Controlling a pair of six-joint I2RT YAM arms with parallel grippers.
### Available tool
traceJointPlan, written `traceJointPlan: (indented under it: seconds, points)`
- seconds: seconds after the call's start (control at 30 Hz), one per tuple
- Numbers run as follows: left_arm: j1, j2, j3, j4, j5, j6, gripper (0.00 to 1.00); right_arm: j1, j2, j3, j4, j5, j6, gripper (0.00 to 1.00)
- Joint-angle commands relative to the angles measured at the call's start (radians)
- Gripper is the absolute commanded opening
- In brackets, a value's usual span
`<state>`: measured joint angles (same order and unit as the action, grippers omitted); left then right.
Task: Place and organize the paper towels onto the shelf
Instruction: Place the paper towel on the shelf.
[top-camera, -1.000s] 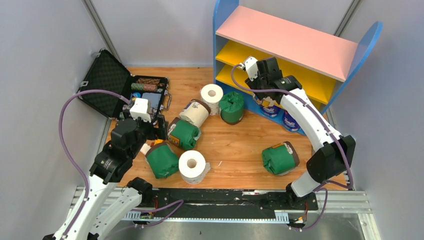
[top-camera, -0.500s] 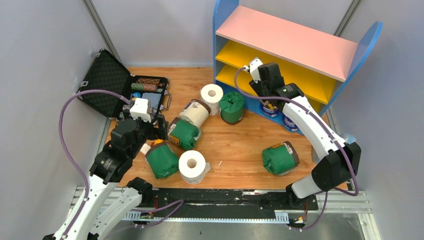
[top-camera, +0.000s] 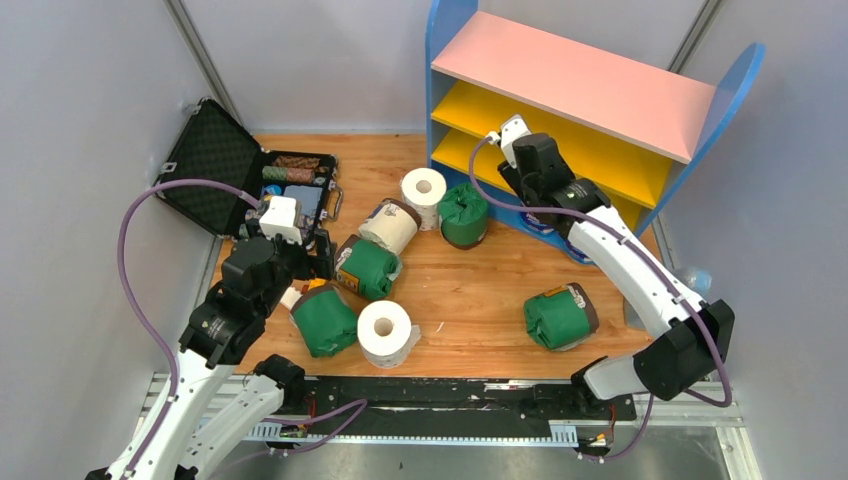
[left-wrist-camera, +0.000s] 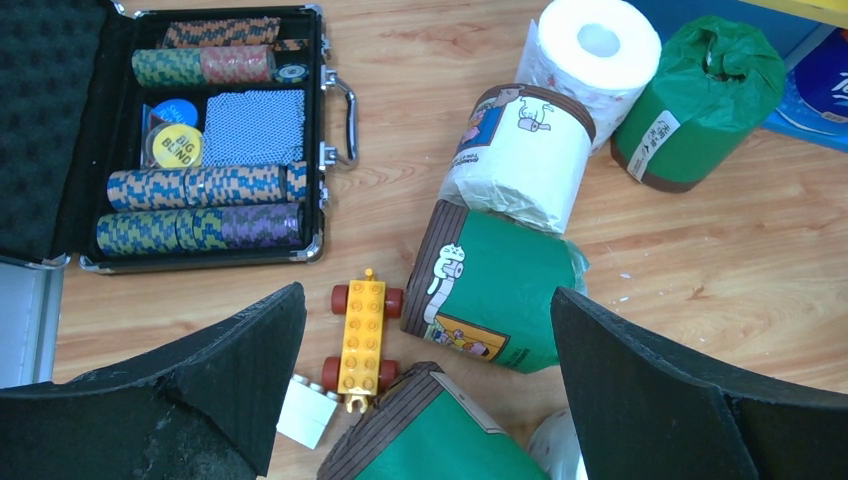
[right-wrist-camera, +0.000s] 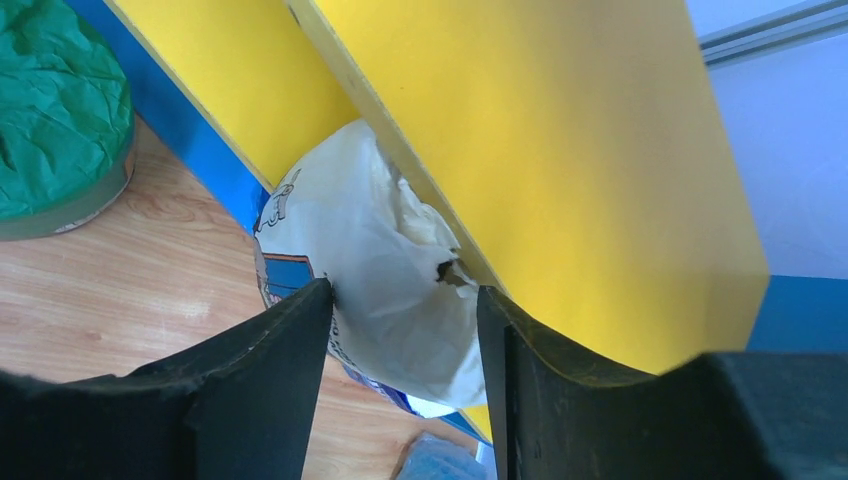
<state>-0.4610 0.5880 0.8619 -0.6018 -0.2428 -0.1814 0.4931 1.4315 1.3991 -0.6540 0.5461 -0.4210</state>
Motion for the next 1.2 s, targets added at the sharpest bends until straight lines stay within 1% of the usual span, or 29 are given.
traceJointPlan:
  seconds: [0.0,0.17,0.3,0.4,0.5,0.57,0.77,0.97,1.17]
  points:
    - [0.007,-0.004,-0.008,0.034,-0.009,-0.014,1.00,0.024,-0.074,0.003,0.066,0.047,0.011,0.57]
    - [0.007,-0.005,-0.008,0.034,-0.012,-0.013,1.00,0.042,-0.089,-0.006,0.066,0.032,0.014,0.58]
    - [0.007,-0.005,-0.008,0.033,-0.013,-0.013,1.00,0.088,-0.106,-0.015,0.067,0.007,0.023,0.58]
    - [0.007,-0.005,-0.008,0.033,-0.015,-0.013,1.00,0.131,-0.131,-0.024,0.067,-0.076,0.036,0.56]
    - [0.007,-0.005,-0.008,0.033,-0.015,-0.013,1.00,0.151,-0.149,-0.046,0.074,-0.207,0.058,0.54]
    - [0.008,-0.006,-0.008,0.032,-0.016,-0.013,1.00,0.153,-0.143,-0.064,0.080,-0.232,0.073,0.51]
    - [0.007,-0.008,-0.008,0.031,-0.019,-0.013,1.00,0.140,-0.076,-0.109,0.111,-0.109,0.058,0.48]
    - [0.007,-0.012,-0.009,0.030,-0.021,-0.013,1.00,0.053,-0.016,-0.109,0.122,-0.036,0.063,0.47]
    - [0.007,-0.013,-0.009,0.031,-0.018,-0.013,1.00,0.001,0.012,-0.107,0.132,0.030,0.078,0.47]
